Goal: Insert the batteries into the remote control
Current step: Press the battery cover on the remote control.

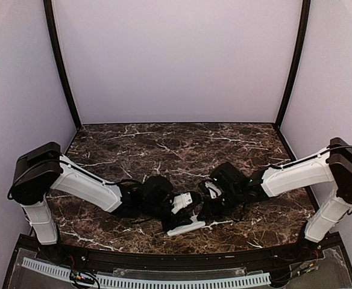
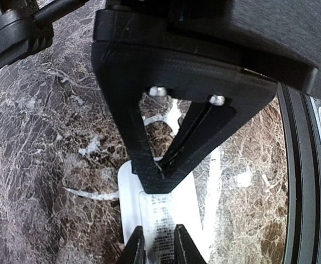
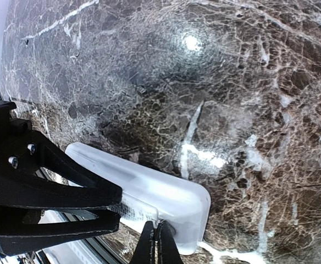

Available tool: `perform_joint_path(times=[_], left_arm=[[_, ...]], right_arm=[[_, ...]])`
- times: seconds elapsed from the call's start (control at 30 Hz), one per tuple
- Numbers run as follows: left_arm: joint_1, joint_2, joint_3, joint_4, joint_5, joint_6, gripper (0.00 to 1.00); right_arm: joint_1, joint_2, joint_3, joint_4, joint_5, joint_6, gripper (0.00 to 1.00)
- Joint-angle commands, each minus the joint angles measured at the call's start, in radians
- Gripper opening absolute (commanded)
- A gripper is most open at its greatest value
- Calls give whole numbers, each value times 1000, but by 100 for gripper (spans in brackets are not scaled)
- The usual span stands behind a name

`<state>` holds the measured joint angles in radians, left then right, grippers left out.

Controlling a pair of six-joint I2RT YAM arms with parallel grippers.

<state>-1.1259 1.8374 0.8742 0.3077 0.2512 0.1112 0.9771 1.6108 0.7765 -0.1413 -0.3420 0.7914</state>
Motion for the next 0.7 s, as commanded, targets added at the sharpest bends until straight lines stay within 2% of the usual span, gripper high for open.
perform_joint_path(times=[0.0,0.13,0.4,0.5,0.57,0.6,0.67], left_arm=[[-20,29,-58,-188,25,-4,17],[-20,31,-58,-187,26,-5,17],[-20,29,-55,-190,27,-4,17],[-20,16,-58,-192,22,-7,18],[-20,-15,-61,-194,15,-21,26],[-20,-44,-64,-195,9,-34,35],[-20,-92,-65,-204,-1,-48,44]], right_arm=[[42,87,-54,134,-59,48,0],[48,102,-74,229,-96,83,0],[50,111,-72,229,-105,89,0],[46,97,-57,161,-78,56,0],[37,73,-40,80,-39,23,0],[36,60,-33,48,-20,8,0],[37,42,-24,17,-4,-12,0]])
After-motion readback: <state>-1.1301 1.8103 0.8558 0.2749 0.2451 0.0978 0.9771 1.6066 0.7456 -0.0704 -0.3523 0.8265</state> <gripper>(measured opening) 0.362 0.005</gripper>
